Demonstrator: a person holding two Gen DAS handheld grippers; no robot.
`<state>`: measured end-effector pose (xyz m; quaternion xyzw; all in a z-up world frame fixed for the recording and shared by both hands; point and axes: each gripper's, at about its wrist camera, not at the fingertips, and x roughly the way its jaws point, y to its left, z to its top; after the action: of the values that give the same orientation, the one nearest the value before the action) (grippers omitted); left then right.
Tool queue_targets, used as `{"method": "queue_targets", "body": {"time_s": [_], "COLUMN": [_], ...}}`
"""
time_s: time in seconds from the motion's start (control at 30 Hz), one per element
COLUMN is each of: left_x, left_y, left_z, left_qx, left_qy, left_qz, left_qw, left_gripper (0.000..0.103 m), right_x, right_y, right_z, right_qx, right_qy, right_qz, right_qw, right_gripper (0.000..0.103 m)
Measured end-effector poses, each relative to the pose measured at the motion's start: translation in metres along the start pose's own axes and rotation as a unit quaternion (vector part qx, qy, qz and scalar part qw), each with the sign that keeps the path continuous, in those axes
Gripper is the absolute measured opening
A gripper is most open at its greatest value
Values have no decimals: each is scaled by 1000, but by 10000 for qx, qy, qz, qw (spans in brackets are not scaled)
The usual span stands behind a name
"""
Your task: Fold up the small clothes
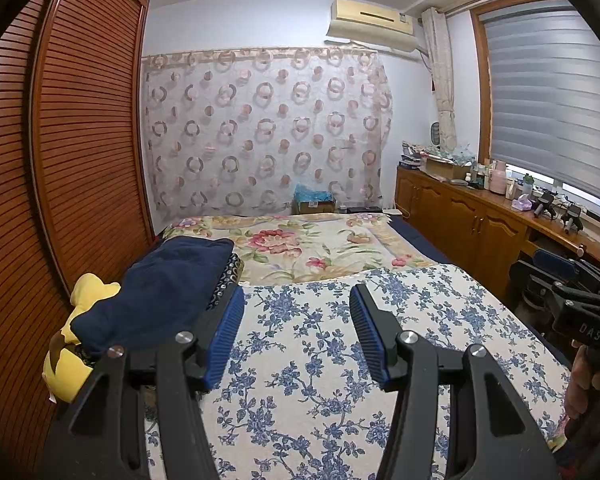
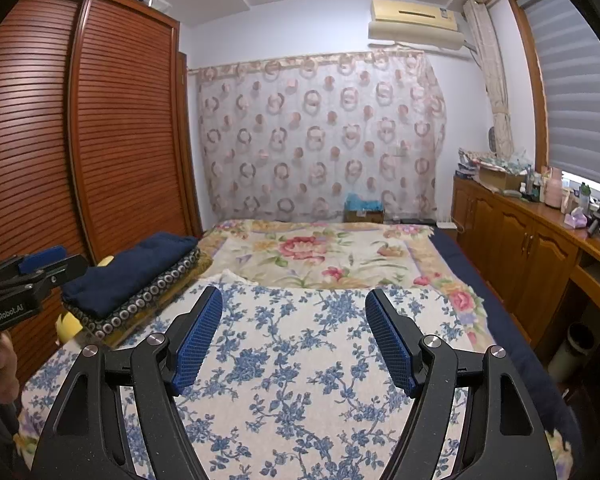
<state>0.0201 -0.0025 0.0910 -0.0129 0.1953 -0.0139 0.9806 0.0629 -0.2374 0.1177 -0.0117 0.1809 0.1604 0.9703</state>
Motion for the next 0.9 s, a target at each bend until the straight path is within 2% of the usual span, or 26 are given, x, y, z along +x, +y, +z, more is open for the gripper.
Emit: {"method": "queue_targets", "body": {"time_s": [0.9], "left_x": [1], "left_y": [4], "left_z": [-2], "left_qx": [6], "left_qy": [0], "left_qz": [7], "left_qw": [10000], "left_gripper": [54], "right_x": [-1], "right_y": [0], "right_z": [0], "right_qx": [6], "right_qy": [8], "right_qz": [7], "right_qw": [10000], "right_gripper": [76]}}
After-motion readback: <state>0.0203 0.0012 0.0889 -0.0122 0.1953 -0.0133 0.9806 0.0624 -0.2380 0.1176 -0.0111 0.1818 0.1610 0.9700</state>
